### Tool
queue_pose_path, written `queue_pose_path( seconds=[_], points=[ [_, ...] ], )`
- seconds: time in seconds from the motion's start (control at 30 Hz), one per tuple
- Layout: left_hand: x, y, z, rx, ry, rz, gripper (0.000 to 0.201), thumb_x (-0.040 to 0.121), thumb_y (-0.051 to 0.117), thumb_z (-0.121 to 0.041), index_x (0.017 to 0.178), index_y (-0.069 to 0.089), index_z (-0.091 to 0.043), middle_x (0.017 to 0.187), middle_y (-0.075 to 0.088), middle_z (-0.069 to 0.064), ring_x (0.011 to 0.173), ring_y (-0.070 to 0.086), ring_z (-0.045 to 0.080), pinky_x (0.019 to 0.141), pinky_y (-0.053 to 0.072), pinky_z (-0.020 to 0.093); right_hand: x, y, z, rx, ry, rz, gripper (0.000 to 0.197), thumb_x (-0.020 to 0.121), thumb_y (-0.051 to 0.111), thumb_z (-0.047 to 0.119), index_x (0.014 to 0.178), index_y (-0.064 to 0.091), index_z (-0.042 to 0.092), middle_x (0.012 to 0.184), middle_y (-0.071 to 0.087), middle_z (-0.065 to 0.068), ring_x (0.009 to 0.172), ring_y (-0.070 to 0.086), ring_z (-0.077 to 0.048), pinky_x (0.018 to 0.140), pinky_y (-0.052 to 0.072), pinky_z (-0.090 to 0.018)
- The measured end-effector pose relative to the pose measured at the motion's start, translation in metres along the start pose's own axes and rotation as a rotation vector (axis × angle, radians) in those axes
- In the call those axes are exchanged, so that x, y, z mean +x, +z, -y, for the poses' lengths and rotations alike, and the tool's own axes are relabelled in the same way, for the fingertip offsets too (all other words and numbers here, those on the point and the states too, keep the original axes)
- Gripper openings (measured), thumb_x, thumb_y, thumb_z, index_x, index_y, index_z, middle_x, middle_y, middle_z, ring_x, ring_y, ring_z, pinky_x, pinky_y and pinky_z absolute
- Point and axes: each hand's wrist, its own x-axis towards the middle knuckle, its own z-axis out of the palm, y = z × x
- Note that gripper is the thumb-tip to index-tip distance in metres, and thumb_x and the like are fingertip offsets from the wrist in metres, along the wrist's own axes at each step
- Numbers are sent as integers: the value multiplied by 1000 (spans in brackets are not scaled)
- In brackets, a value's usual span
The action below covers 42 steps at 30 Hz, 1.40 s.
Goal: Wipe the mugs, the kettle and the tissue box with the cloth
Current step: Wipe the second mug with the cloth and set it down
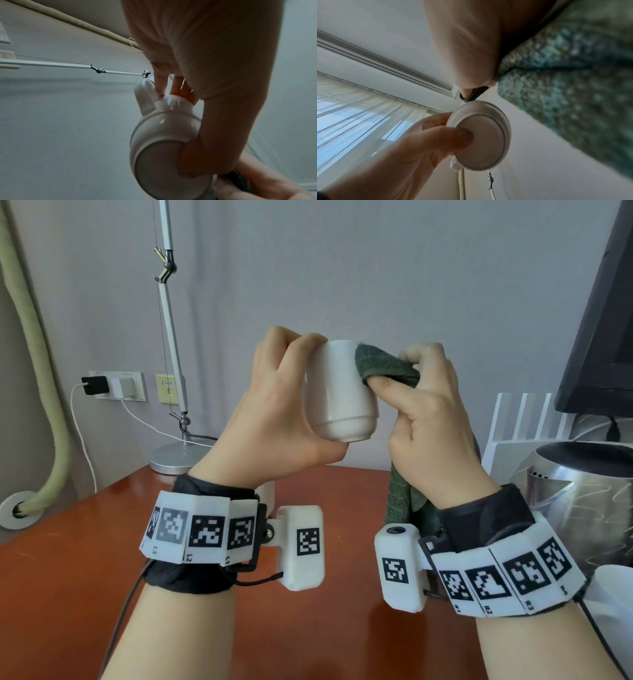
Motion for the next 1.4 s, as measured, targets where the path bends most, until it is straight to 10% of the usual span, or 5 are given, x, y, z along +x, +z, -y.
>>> queue_pose_path(
  seconds=[1.03, 1.4],
  points=[
    [0, 10, -6, 5, 15, 50, 89, 57, 69, -39, 133, 45, 0, 113, 34, 4, 105, 43, 27, 73, 51, 50, 3, 8, 14, -26, 185, -1, 50, 79, 32, -1, 118, 62, 4, 113, 45, -21, 95, 49, -38, 70, 50, -46],
    [-2, 12, -3, 63, -53, -47, 84, 59, 76, -30, 131, 45, 0, 112, 31, 1, 106, 42, 24, 69, 53, 47, 1, 6, 19, 51, 66, -39, 39, 72, 28, 8, 76, 66, 0, 86, 46, -11, 73, 44, -28, 50, 39, -35]
  ],
)
